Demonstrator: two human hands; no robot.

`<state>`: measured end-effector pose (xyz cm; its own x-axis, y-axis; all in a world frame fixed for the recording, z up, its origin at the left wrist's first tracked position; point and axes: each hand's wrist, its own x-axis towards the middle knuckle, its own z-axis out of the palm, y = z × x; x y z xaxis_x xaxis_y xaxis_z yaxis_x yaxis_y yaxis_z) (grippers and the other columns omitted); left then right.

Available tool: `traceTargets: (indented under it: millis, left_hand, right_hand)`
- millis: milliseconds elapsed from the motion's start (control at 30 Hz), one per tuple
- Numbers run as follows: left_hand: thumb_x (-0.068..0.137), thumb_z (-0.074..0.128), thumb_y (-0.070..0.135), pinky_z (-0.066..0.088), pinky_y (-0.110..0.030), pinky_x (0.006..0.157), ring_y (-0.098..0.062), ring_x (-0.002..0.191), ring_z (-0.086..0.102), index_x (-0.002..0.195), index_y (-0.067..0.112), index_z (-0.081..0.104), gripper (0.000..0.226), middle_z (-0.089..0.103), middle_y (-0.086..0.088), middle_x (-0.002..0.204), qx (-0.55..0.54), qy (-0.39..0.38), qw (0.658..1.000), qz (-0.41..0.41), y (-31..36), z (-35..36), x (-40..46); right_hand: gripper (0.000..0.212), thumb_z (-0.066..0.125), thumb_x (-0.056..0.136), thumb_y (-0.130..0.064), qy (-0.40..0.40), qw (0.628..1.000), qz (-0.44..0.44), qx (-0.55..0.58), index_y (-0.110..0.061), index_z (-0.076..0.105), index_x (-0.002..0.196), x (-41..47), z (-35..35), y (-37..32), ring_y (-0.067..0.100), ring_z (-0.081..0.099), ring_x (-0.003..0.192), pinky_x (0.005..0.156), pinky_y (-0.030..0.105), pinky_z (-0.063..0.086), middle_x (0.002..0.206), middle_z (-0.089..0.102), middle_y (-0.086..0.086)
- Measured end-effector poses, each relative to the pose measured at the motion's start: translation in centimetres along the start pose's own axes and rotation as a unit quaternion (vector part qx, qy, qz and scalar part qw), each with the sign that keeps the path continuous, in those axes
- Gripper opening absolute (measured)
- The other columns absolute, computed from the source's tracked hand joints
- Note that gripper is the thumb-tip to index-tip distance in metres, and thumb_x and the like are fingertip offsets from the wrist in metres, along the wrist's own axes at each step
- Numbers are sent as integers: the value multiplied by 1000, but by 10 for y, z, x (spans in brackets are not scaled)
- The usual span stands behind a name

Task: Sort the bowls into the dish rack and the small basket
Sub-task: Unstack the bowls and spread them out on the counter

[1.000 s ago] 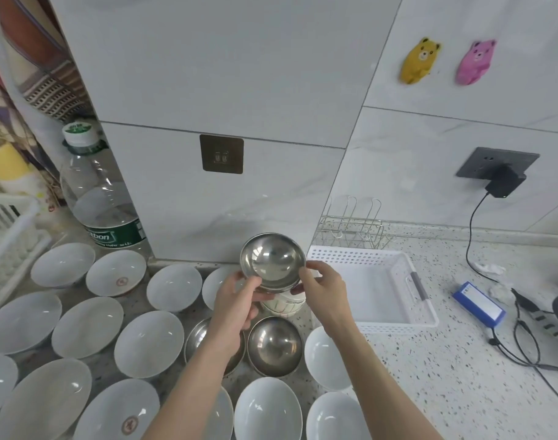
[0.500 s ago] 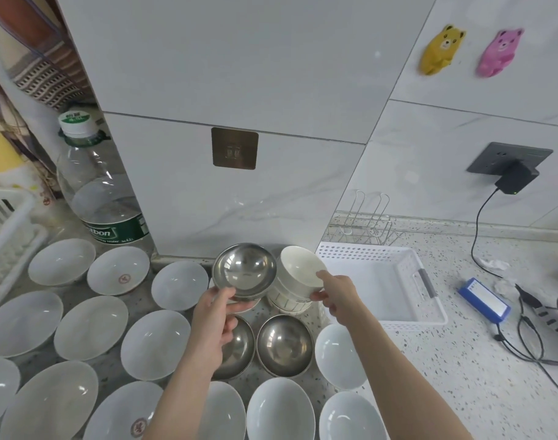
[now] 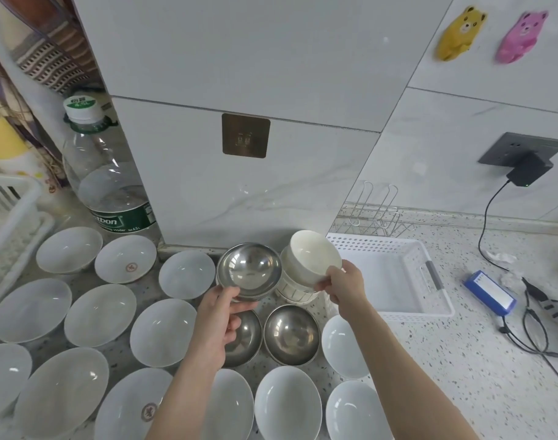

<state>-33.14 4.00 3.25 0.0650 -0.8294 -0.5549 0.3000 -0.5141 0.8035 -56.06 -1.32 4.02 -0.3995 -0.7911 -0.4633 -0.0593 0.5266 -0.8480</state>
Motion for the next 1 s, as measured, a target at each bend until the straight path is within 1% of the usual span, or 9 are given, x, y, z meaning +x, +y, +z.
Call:
traceTargets:
  millis: [133, 300, 467, 600, 733, 800, 833, 933, 1000]
  left_hand:
    - [91, 55, 24, 19, -16, 33, -8, 40, 30, 102, 16, 59, 14, 78, -12, 85, 3, -1, 1000, 12, -4, 0, -9]
    - [90, 56, 23, 20, -17, 32, -8, 40, 31, 100, 15, 58, 13, 77, -14, 85, 8, 7, 1000, 5, -17, 7, -20]
    - [90, 57, 23, 19, -17, 32, -9, 41, 30, 104, 14, 61, 17, 77, -15, 85, 21, -14, 1000, 0, -32, 36, -31]
    - [90, 59, 25, 20, -17, 33, -8, 40, 32, 106, 15, 61, 20, 77, -15, 85, 49, -25, 998, -1, -46, 71, -46]
    - [93, 54, 24, 18, -17, 35, -7, 39, 36, 110, 18, 62, 19, 77, -15, 85, 68, -31, 997, 24, -67, 107, -65]
    - [95, 53, 23, 17, -17, 35, -9, 42, 32, 109, 18, 62, 18, 77, -15, 85, 53, -14, 998, 32, -80, 122, -75]
    - [95, 53, 22, 18, -17, 34, -9, 42, 31, 109, 17, 61, 17, 77, -15, 84, 40, -2, 999, 33, -87, 128, -80]
    - [95, 53, 21, 19, -16, 33, -8, 39, 29, 108, 15, 59, 15, 76, -17, 85, 7, 33, 999, 24, -108, 147, -92]
    - [95, 53, 21, 19, -16, 32, -8, 37, 29, 105, 11, 57, 15, 76, -17, 85, -5, 56, 998, 18, -121, 157, -99]
  right_hand:
    - [20, 40, 83, 1, 15, 996, -26, 82, -4, 54, 95, -11, -23, -7, 10, 28, 32, 32, 17, 22, 48, 62, 17]
    - [23, 39, 85, 2, 53, 985, -55, 155, -5, 55, 101, -29, -74, -3, 10, 26, 31, 32, 17, 21, 49, 62, 18]
    - [31, 38, 86, 3, 93, 980, -43, 172, -6, 55, 110, -38, -123, 17, 11, 29, 35, 34, 18, 21, 50, 63, 16]
    - [36, 39, 85, 3, 96, 980, -29, 170, -10, 56, 115, -35, -157, 42, 18, 29, 46, 34, 18, 22, 52, 64, 18]
    - [42, 39, 85, 4, 75, 985, -34, 154, -14, 54, 119, -29, -194, 67, 21, 44, 47, 33, 18, 25, 51, 63, 19]
    - [44, 40, 85, 4, 55, 990, -40, 125, -15, 54, 122, -28, -212, 81, 23, 49, 47, 33, 18, 27, 52, 64, 18]
    - [46, 40, 85, 5, 43, 992, -44, 106, -16, 54, 123, -27, -221, 88, 24, 52, 47, 33, 18, 29, 55, 65, 17]
    - [53, 41, 84, 5, -6, 998, -46, 32, -21, 54, 129, -25, -243, 110, 19, 60, 45, 36, 19, 36, 83, 69, 19]
    - [56, 42, 85, 1, -48, 998, -42, -30, -24, 51, 134, -23, -250, 123, 18, 63, 48, 40, 20, 41, 94, 69, 12]
